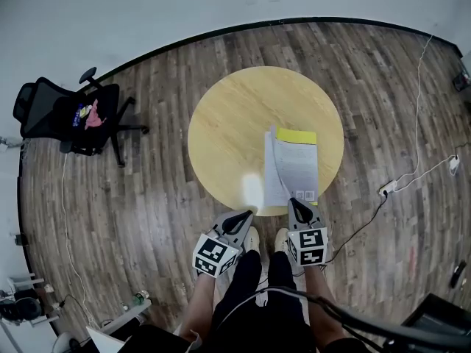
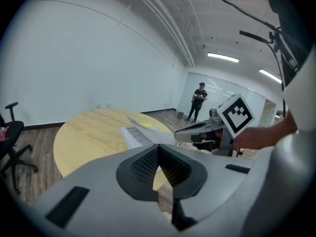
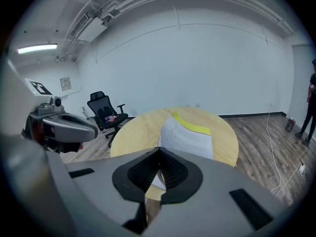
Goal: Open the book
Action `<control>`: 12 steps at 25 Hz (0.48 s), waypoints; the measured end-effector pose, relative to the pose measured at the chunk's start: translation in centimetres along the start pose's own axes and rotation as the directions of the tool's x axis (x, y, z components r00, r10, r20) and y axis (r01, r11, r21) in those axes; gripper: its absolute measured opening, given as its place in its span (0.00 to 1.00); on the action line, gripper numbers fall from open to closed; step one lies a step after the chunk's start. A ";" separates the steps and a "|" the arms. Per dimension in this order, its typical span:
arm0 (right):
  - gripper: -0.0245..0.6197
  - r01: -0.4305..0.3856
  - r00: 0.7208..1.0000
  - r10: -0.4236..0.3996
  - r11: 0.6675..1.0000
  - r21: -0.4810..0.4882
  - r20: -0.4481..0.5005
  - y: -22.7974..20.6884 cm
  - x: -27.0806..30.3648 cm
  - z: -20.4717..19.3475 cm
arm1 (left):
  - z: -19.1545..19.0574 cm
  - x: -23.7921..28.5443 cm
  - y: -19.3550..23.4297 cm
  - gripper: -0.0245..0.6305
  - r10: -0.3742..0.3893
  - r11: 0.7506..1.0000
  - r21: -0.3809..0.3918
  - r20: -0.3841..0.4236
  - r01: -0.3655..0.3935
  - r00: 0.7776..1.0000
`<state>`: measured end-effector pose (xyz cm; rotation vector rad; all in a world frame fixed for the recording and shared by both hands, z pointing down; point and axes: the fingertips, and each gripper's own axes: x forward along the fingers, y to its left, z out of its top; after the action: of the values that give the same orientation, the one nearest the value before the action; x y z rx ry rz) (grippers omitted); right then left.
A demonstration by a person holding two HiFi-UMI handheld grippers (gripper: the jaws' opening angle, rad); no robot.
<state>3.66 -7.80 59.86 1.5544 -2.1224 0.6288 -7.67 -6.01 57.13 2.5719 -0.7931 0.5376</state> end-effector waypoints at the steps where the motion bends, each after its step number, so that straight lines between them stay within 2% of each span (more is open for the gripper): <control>1: 0.05 0.008 1.000 -0.008 1.000 0.005 0.008 -0.5 -0.4 0.2 | 0.4 0.3 -0.3 0.04 -0.005 1.000 0.010 0.002 0.005 1.000; 12: 0.05 0.128 0.987 -0.135 0.988 0.084 0.083 -6.9 -5.4 1.8 | 4.4 3.8 -3.7 0.04 -0.083 0.992 0.098 0.008 0.082 0.997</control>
<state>11.61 -6.61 55.96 1.7791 -2.0592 0.6154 -1.54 -6.94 54.22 2.6862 -0.6768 0.5493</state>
